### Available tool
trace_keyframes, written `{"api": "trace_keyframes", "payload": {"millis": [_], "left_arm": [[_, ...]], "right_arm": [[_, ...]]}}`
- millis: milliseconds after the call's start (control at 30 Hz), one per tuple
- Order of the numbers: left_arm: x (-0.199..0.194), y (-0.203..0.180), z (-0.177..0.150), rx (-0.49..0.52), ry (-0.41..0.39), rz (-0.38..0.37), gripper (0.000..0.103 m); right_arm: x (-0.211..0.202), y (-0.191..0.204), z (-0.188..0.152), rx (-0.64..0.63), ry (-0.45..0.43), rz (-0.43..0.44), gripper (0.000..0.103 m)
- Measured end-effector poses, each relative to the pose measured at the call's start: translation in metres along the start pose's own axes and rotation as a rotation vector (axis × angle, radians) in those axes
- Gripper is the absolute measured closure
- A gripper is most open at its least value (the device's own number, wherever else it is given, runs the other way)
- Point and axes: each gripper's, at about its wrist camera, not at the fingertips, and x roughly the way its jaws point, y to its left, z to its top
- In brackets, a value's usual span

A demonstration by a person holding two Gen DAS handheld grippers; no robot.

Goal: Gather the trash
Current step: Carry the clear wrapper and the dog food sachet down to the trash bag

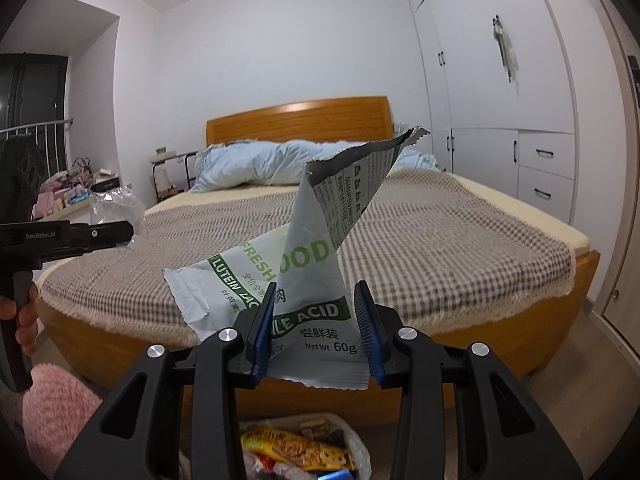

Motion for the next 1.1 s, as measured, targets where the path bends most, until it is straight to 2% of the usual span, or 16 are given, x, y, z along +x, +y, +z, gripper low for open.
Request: {"api": "trace_keyframes", "payload": {"millis": [133, 467, 700, 833, 967, 1100], "left_arm": [[0.001, 0.004, -0.025, -0.021, 0.003, -0.001, 0.086], [0.019, 0.017, -0.091, -0.043, 0.079, 0.0, 0.086], [0.044, 0.031, -0.135, -0.034, 0.123, 0.041, 0.086], [0.062, 0.046, -0.164, -0.103, 0.181, 0.035, 0.086], [0.077, 0.042, -0.169, -0.013, 0.197, 0.077, 0.086], [0.094, 0.051, -0.177, -0.058, 0.244, 0.062, 0.086]], "right_arm": [[-0.002, 0.001, -0.022, 0.005, 0.045, 0.007, 0.065], [0.007, 0.006, -0.078, 0.038, 0.185, 0.026, 0.065], [0.022, 0.018, -0.108, 0.033, 0.255, 0.027, 0.065], [0.036, 0.022, -0.125, 0.024, 0.307, 0.036, 0.065], [0.045, 0.025, -0.131, 0.026, 0.336, 0.041, 0.065], [0.056, 0.027, -0.137, 0.033, 0.362, 0.037, 0.065]]}}
